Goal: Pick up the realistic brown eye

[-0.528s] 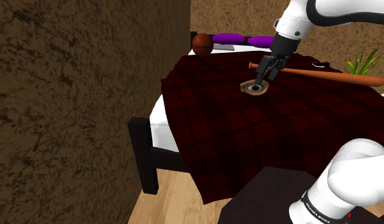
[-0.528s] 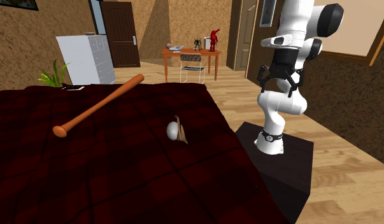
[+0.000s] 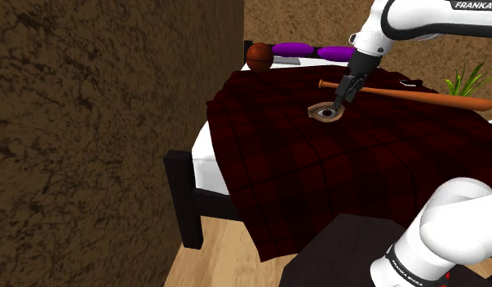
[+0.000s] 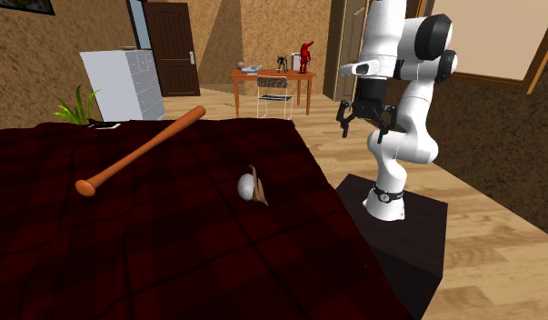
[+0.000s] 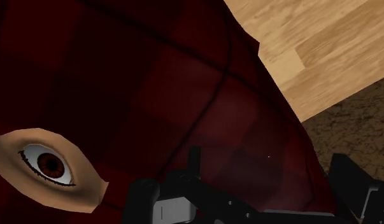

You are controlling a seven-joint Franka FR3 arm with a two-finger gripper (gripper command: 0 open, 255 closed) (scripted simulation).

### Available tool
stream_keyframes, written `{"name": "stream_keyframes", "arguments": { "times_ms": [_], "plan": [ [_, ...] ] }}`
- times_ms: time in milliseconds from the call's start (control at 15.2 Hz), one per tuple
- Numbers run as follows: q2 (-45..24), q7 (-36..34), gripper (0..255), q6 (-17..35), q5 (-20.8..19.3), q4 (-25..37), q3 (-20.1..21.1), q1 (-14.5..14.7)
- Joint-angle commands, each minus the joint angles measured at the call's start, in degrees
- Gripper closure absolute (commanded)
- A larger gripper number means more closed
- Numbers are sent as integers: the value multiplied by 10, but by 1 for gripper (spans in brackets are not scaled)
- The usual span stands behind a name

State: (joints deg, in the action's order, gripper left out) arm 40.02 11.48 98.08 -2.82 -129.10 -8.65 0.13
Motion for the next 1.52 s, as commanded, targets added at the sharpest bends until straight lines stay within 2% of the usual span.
{"name": "stream_keyframes", "arguments": {
  "times_ms": [0, 396, 726, 1122, 1452],
  "plan": [
    [-22, 47, 0, 8, -11, 9, -28, 2],
    [-113, 182, 0, 36, -30, 59, -110, 11],
    [-212, 300, 0, 54, -19, 126, -175, 23],
    [-359, 451, 0, 60, 35, 237, -241, 25],
    [-502, 575, 0, 41, 107, 361, -265, -8]
  ]
}}
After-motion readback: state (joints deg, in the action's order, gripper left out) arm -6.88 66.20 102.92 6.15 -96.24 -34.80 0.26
